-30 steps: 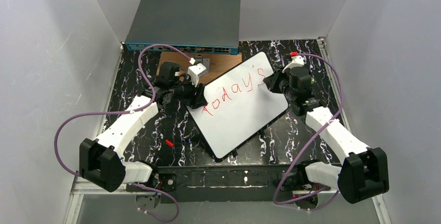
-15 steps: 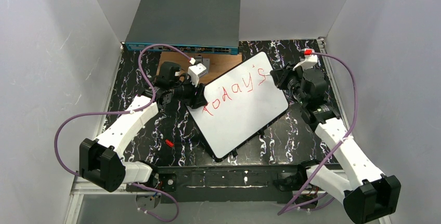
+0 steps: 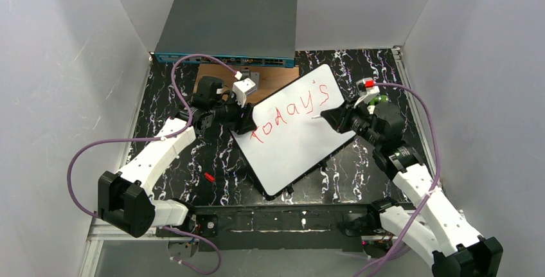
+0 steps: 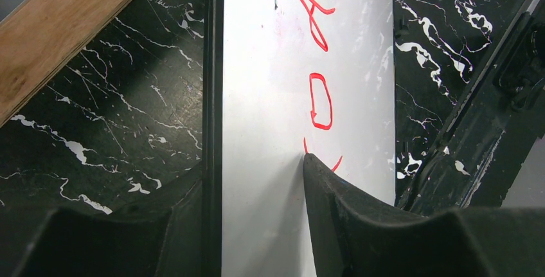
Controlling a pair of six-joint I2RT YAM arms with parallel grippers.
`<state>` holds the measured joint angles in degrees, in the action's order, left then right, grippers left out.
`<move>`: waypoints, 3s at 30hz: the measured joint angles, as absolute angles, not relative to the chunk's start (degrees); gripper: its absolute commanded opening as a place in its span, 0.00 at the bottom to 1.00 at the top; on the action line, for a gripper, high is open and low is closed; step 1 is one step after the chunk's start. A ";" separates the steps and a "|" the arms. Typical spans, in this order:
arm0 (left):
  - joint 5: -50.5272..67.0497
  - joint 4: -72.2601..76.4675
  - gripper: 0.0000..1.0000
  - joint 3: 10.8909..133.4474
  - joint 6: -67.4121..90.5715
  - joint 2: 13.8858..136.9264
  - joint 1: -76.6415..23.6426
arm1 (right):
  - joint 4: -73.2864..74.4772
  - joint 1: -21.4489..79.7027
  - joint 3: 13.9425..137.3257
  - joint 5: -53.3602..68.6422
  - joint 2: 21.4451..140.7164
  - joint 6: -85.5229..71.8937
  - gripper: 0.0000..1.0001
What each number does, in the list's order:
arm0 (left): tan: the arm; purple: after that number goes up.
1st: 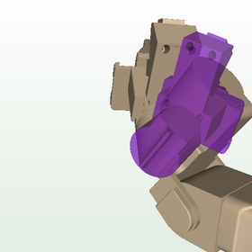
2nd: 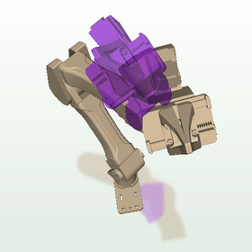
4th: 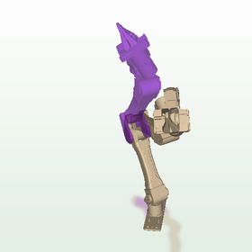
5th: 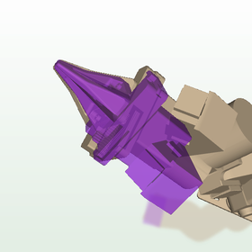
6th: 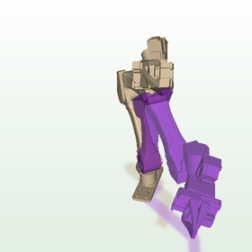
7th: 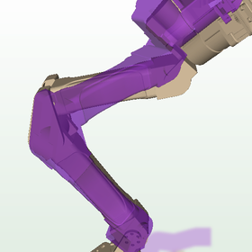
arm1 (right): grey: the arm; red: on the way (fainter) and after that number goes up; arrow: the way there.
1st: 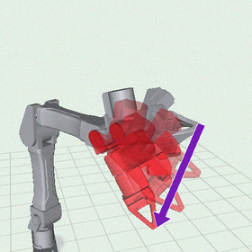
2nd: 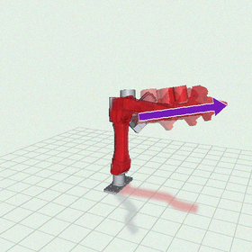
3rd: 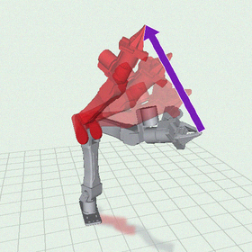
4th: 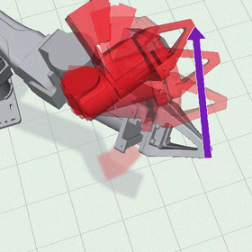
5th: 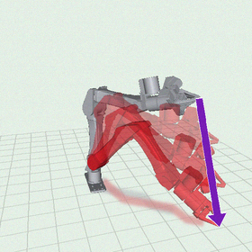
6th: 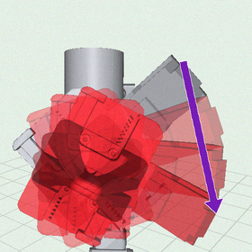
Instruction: Write a sentence on the whiteboard
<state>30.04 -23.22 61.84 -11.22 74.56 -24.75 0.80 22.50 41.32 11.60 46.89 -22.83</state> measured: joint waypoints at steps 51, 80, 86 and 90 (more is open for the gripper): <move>30.02 -23.18 0.00 61.87 -11.33 74.32 -24.97 | -6.61 48.31 35.66 4.47 57.34 -23.07 0.01; 29.67 -24.29 0.00 61.87 -11.77 73.34 -25.10 | -9.39 49.65 35.90 7.97 63.51 -22.72 0.01; 29.65 -24.29 0.00 61.87 -11.79 73.32 -25.10 | -9.63 49.98 35.90 8.34 63.81 -22.72 0.01; 29.65 -24.29 0.00 61.87 -11.79 73.34 -25.10 | -9.63 50.00 35.90 8.29 63.81 -22.70 0.01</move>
